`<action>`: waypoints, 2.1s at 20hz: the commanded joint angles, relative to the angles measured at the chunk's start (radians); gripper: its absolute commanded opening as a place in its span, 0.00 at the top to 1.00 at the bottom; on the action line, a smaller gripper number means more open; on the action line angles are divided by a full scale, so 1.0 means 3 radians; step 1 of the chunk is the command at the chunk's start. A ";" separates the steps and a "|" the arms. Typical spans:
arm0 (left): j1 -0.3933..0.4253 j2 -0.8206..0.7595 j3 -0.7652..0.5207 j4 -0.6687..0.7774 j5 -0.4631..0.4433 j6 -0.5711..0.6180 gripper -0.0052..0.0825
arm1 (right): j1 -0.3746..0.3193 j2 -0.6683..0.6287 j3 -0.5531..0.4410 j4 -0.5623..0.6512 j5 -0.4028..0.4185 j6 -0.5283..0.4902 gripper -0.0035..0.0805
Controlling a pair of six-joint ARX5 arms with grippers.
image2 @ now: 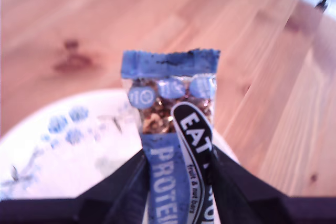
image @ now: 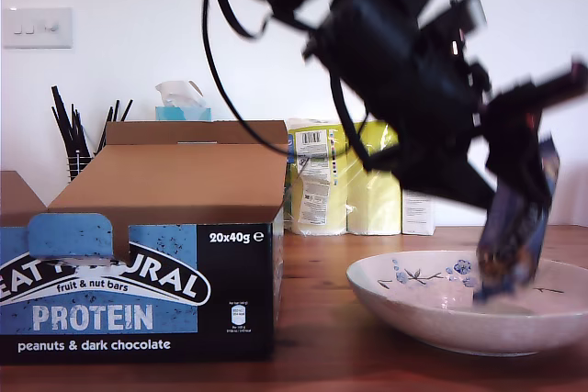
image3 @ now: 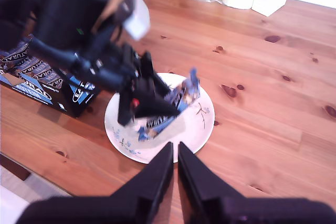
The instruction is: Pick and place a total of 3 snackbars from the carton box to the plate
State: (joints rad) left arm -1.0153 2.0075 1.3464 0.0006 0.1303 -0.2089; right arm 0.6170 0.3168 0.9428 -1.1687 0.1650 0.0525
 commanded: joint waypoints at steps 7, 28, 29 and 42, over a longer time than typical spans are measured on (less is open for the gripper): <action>-0.0042 0.0137 -0.0005 -0.0239 0.0123 -0.0005 0.74 | 0.0009 -0.0027 0.0013 0.0031 0.0006 0.0001 0.97; 0.0005 -0.0309 0.0916 -0.1282 0.0387 0.0103 0.96 | 0.0009 -0.0025 0.0013 0.0174 0.0005 -0.0005 0.97; 0.0023 -0.0426 0.0963 -0.1436 0.0338 0.0155 0.96 | 0.0009 -0.0025 0.0013 0.0201 0.0005 -0.0015 0.97; 0.0367 -0.1413 0.0200 -0.2391 -0.0718 0.0259 0.96 | 0.0018 0.0378 0.0013 0.0704 -0.0495 -0.0237 0.97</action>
State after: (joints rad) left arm -0.9081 1.6424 1.4300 -0.7265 -0.0788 -0.1276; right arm 0.6170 0.4255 0.9432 -0.9691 0.0254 -0.0090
